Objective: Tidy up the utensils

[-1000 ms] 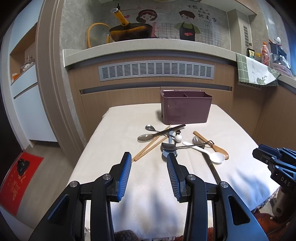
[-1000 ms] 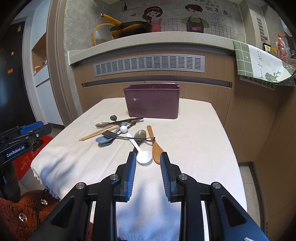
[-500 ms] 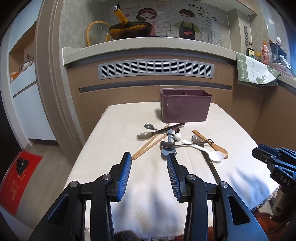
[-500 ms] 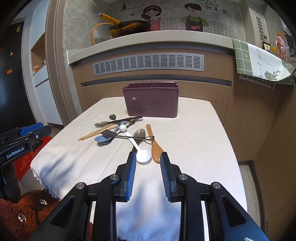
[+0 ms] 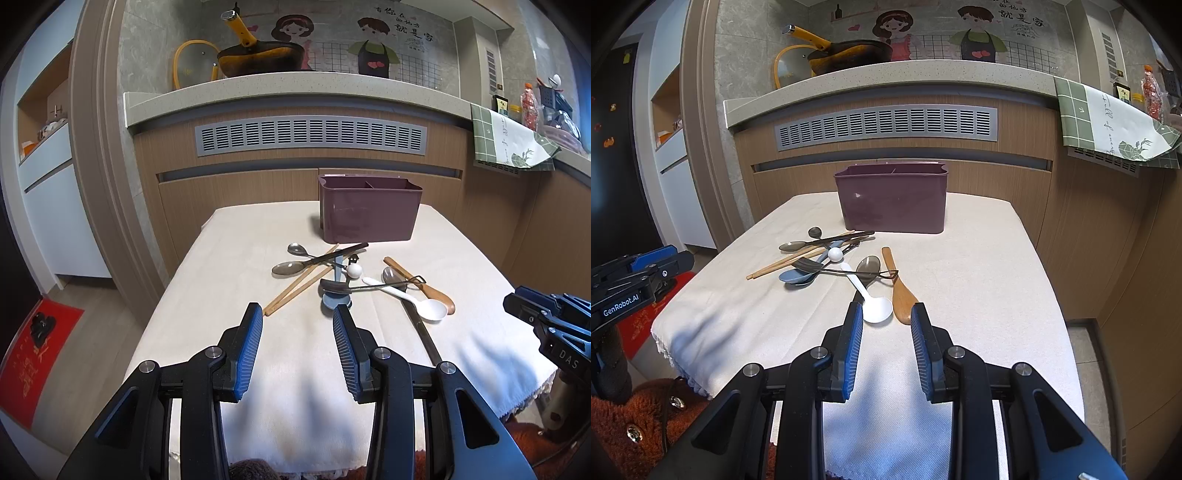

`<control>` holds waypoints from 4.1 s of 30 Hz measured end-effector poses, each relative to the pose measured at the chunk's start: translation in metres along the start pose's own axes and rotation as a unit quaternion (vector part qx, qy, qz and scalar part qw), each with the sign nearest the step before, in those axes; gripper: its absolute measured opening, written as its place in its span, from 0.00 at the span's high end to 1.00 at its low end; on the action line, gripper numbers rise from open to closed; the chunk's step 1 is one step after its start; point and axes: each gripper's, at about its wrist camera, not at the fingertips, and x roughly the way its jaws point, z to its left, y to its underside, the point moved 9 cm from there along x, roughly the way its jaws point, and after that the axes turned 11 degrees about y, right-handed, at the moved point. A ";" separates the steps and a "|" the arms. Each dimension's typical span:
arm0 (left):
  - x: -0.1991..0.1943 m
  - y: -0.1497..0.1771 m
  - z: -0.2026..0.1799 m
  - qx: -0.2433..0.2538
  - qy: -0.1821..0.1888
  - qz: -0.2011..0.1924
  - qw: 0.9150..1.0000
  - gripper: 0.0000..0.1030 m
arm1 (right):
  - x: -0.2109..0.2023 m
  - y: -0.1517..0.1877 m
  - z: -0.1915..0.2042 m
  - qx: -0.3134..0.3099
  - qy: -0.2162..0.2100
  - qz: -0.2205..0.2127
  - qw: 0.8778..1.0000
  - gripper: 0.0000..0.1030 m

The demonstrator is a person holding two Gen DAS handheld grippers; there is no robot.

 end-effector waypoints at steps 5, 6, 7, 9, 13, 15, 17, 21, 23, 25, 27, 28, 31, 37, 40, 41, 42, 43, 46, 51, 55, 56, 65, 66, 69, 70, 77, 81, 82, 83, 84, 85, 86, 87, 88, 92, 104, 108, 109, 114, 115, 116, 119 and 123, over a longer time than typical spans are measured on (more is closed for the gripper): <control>0.000 -0.001 0.001 0.000 0.000 0.000 1.000 0.60 | 0.000 0.000 0.000 0.000 0.000 0.000 1.000 0.75; 0.000 0.000 0.000 0.000 0.000 0.000 1.000 0.60 | 0.000 0.000 0.000 0.000 0.000 0.000 1.000 0.75; 0.000 0.000 0.000 0.000 0.000 0.000 1.000 0.60 | 0.000 0.000 0.000 0.000 0.000 0.000 1.000 0.75; 0.000 0.000 0.000 0.000 0.000 0.000 1.000 0.60 | 0.000 0.000 0.000 0.000 0.000 0.000 1.000 0.75; 0.000 -0.001 0.001 0.000 0.000 0.000 1.000 0.60 | 0.000 0.000 0.000 0.000 0.000 0.001 1.000 0.75; 0.000 0.000 0.000 0.000 0.000 0.000 1.000 0.60 | 0.000 0.000 0.000 0.000 0.000 0.000 1.000 0.75; 0.000 0.000 0.001 0.000 0.000 0.001 1.000 0.60 | 0.000 0.000 0.000 0.000 0.000 0.000 1.000 0.75; -0.001 -0.001 0.001 -0.001 0.000 0.001 1.000 0.60 | 0.000 0.000 0.000 0.000 0.000 0.001 1.000 0.75; -0.001 -0.001 0.001 0.000 0.000 0.001 1.000 0.60 | 0.000 0.000 0.000 0.000 0.000 0.001 1.000 0.75; -0.001 -0.001 0.001 -0.001 0.000 0.001 1.000 0.60 | 0.000 0.000 0.000 0.000 0.000 0.000 1.000 0.75; 0.000 -0.001 0.001 -0.001 0.001 0.001 1.000 0.60 | 0.000 0.000 0.000 0.000 0.000 0.000 1.000 0.75; 0.000 -0.001 0.001 -0.001 0.002 0.001 1.000 0.60 | 0.000 0.000 0.000 0.000 0.000 0.001 1.000 0.75; 0.001 0.000 0.000 -0.003 0.007 0.004 1.000 0.60 | 0.000 0.000 0.000 0.000 -0.001 0.001 1.000 0.75; 0.012 -0.007 -0.004 0.010 0.019 0.009 1.000 0.60 | 0.005 -0.001 0.002 -0.006 -0.001 0.008 1.000 0.75; 0.023 -0.019 -0.002 0.015 0.024 0.008 1.000 0.60 | 0.010 -0.005 0.002 -0.014 0.003 0.007 1.000 0.75; 0.028 -0.022 -0.002 0.013 0.030 0.009 0.999 0.60 | 0.012 -0.008 0.002 -0.015 0.006 0.007 1.000 0.75; 0.032 -0.024 -0.002 0.011 0.034 0.011 0.999 0.60 | 0.015 -0.010 0.002 -0.017 0.008 0.008 1.000 0.75; 0.037 -0.026 -0.001 0.009 0.038 0.013 0.999 0.60 | 0.019 -0.012 0.001 -0.018 0.009 0.009 1.000 0.75; 0.053 -0.032 0.003 -0.003 0.049 0.020 0.999 0.60 | 0.028 -0.020 0.001 -0.023 0.014 0.012 1.000 0.75; 0.082 -0.041 0.017 -0.029 0.068 0.035 0.997 0.60 | 0.051 -0.030 0.003 -0.041 0.019 0.022 0.999 0.75; 0.099 -0.043 0.028 -0.035 0.064 0.038 0.997 0.60 | 0.071 -0.038 0.007 -0.053 0.018 0.031 0.998 0.75; 0.103 -0.043 0.030 -0.036 0.064 0.040 0.996 0.60 | 0.075 -0.039 0.008 -0.056 0.017 0.033 0.998 0.75; 0.135 -0.019 0.029 -0.028 0.085 0.092 0.992 0.60 | 0.120 -0.031 0.010 -0.080 -0.020 0.086 0.993 0.75; 0.139 -0.016 0.030 -0.031 0.087 0.099 0.991 0.60 | 0.124 -0.029 0.011 -0.081 -0.024 0.092 0.992 0.75; 0.144 -0.015 0.039 -0.044 0.080 0.104 0.990 0.60 | 0.130 -0.028 0.019 -0.085 -0.050 0.104 0.990 0.75; 0.145 -0.016 0.042 -0.049 0.074 0.103 0.991 0.60 | 0.131 -0.028 0.026 -0.088 -0.067 0.111 0.988 0.75; 0.134 -0.033 0.089 -0.097 0.032 0.072 0.992 0.60 | 0.142 -0.033 0.088 -0.178 -0.157 0.117 0.964 0.75; 0.128 -0.031 0.100 -0.112 0.039 0.070 0.990 0.60 | 0.156 -0.027 0.114 -0.256 -0.169 0.108 0.946 0.77; 0.128 -0.030 0.098 -0.108 0.040 0.071 0.991 0.60 | 0.159 -0.025 0.116 -0.269 -0.168 0.107 0.942 0.77; 0.129 -0.029 0.096 -0.101 0.041 0.072 0.991 0.60 | 0.161 -0.025 0.117 -0.276 -0.169 0.107 0.940 0.78; 0.132 -0.028 0.095 -0.098 0.043 0.074 0.991 0.60 | 0.163 -0.026 0.117 -0.278 -0.169 0.105 0.940 0.78; 0.134 -0.027 0.093 -0.100 0.047 0.076 0.991 0.60 | 0.167 -0.030 0.115 -0.270 -0.168 0.106 0.942 0.78; 0.136 -0.027 0.091 -0.102 0.050 0.077 0.991 0.60 | 0.170 -0.033 0.114 -0.260 -0.166 0.108 0.945 0.78; 0.138 -0.026 0.089 -0.104 0.053 0.078 0.990 0.60 | 0.174 -0.036 0.111 -0.244 -0.164 0.113 0.949 0.78; 0.141 -0.027 0.086 -0.104 0.057 0.079 0.990 0.60 | 0.179 -0.039 0.111 -0.230 -0.162 0.115 0.953 0.78; 0.149 -0.030 0.056 -0.069 0.090 0.090 0.990 0.60 | 0.185 -0.038 0.107 -0.221 -0.153 0.127 0.955 0.78; 0.194 -0.028 -0.015 -0.045 0.069 0.121 0.989 0.60 | 0.158 -0.032 -0.014 -0.084 -0.048 0.120 0.988 0.78; 0.203 -0.027 -0.026 -0.020 0.029 0.116 0.993 0.61 | 0.159 -0.029 -0.036 -0.035 -0.035 0.119 0.992 0.78; 0.206 -0.026 -0.026 -0.023 0.023 0.119 0.992 0.61 | 0.159 -0.029 -0.037 -0.029 -0.037 0.118 0.992 0.78; 0.219 -0.027 -0.021 -0.031 -0.001 0.127 0.991 0.61 | 0.161 -0.028 -0.035 -0.019 -0.041 0.107 0.993 0.78; 0.220 -0.027 -0.022 -0.024 -0.006 0.126 0.992 0.61 | 0.160 -0.028 -0.036 -0.017 -0.041 0.104 0.994 0.78; 0.221 -0.028 -0.022 -0.013 -0.010 0.127 0.992 0.61 | 0.160 -0.028 -0.036 -0.016 -0.041 0.102 0.994 0.78; 0.219 -0.029 -0.020 -0.002 0.001 0.130 0.992 0.62 | 0.160 -0.029 -0.036 -0.014 -0.040 0.100 0.994 0.78; 0.199 -0.032 0.010 0.001 0.002 0.114 0.993 0.62 | 0.157 -0.029 -0.035 -0.021 -0.043 0.096 0.994 0.78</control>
